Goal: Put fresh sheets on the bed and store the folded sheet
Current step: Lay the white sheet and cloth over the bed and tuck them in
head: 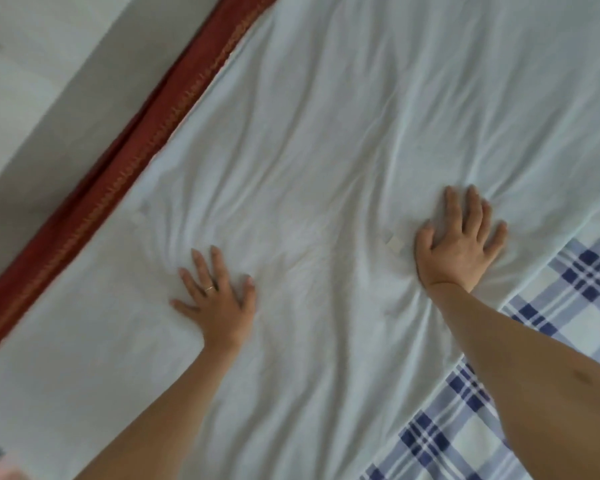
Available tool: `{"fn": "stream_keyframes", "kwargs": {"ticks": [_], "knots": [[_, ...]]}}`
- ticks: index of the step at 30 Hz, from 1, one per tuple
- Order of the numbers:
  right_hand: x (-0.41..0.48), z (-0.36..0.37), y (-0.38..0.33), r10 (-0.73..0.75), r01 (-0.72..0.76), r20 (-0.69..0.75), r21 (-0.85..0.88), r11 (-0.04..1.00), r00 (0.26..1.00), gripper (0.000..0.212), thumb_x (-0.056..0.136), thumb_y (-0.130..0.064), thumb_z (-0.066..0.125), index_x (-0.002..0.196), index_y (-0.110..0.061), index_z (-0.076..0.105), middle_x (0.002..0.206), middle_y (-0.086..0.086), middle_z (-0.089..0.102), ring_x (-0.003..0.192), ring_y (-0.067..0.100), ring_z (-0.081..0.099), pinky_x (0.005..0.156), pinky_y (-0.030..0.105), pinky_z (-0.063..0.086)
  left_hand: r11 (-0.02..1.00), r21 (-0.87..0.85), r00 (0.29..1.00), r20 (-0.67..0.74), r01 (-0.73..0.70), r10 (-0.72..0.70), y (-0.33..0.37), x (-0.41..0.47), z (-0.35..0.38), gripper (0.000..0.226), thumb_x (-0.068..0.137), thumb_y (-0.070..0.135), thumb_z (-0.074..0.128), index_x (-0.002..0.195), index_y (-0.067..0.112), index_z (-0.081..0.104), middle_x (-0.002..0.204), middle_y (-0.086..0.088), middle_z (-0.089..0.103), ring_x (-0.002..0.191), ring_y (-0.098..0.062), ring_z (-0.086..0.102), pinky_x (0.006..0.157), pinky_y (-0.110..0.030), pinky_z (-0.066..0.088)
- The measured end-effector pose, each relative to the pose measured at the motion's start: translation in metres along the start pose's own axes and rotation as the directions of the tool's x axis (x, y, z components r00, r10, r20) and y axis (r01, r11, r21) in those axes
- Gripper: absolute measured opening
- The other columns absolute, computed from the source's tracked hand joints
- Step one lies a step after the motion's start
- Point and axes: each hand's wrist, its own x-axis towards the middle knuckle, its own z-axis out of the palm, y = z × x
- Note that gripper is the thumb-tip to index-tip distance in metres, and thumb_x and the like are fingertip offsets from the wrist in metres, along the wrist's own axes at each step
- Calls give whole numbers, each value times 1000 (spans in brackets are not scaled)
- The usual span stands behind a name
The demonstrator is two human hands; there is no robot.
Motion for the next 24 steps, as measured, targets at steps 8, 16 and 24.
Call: {"fn": "stream_keyframes", "kwargs": {"ticks": [8,16,24], "knots": [[-6,-3,-7,22,-22,22,-23,1000,1000,67,82,-56,36,144,-30,35,154,-1,28,141,21,22,116,47,7,973,-34,939,273,227,-209,-66,4,-41,132,53,83,59,134,42,-36,146,7,-42,139,-27,-30,103,-72,1],[-4,-8,-16,104,-104,-35,10,995,994,54,87,-45,43,137,-26,41,147,-3,38,137,16,30,116,44,6,995,-48,929,365,84,-61,-87,15,-48,154,44,66,81,115,37,-53,129,0,-60,132,-31,-41,103,-70,-7],[-16,45,-261,-141,129,240,65,989,960,60,98,-41,28,151,-26,5,160,-2,-3,147,18,-4,115,44,-12,995,-101,906,423,14,30,-104,20,-51,157,40,67,80,110,38,-57,115,2,-68,123,-32,-49,99,-70,-16]]}}
